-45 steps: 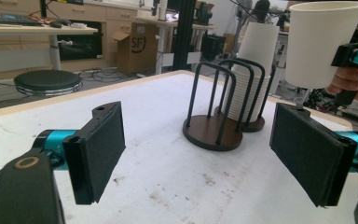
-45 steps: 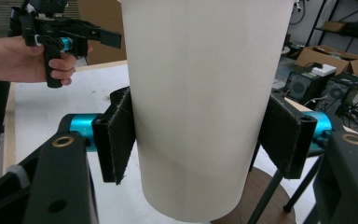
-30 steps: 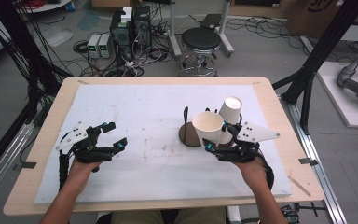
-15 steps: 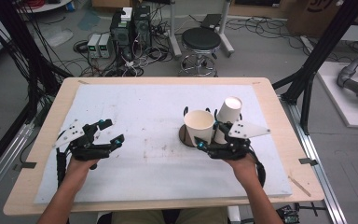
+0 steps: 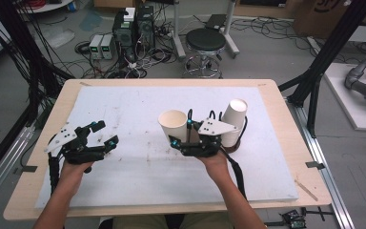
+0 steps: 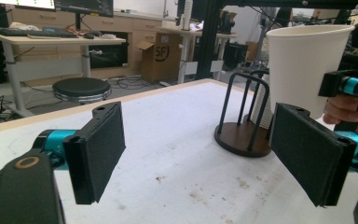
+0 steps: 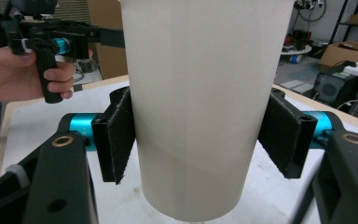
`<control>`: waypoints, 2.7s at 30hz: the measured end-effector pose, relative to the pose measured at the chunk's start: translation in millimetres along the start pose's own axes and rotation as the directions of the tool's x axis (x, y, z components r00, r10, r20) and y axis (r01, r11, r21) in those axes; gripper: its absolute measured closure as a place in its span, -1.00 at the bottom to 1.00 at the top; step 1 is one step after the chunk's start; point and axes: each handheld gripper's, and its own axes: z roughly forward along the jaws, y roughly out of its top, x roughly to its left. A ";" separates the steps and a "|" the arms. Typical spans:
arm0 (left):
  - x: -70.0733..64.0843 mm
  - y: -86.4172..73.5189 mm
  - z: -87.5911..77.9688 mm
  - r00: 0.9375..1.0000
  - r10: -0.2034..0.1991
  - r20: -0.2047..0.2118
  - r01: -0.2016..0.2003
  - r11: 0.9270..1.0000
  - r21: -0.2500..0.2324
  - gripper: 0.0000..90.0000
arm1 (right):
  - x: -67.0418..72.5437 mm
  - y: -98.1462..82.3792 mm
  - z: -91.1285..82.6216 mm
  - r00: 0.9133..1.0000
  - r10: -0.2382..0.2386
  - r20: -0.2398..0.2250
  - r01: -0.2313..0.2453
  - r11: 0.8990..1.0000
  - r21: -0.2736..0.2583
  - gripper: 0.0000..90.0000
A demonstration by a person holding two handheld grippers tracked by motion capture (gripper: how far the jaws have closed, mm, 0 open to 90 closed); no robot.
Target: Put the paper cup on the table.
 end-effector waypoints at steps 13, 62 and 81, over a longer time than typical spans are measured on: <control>5.6 1.2 -5.5 1.000 -0.004 -0.026 0.003 1.000 -0.021 -0.59 | 1.5 -9.4 59.3 0.999 0.041 0.033 -0.042 0.999 0.020 -0.27; 14.5 -1.6 -13.7 0.998 -0.015 -0.065 0.014 1.000 -0.015 -0.59 | 4.9 -40.9 95.3 0.997 0.048 0.068 -0.070 0.926 0.372 -0.33; 13.9 -4.0 -12.1 0.998 -0.016 -0.063 0.016 1.000 -0.001 -0.59 | 6.6 -38.7 51.2 0.998 0.052 0.038 -0.062 0.939 0.337 -0.52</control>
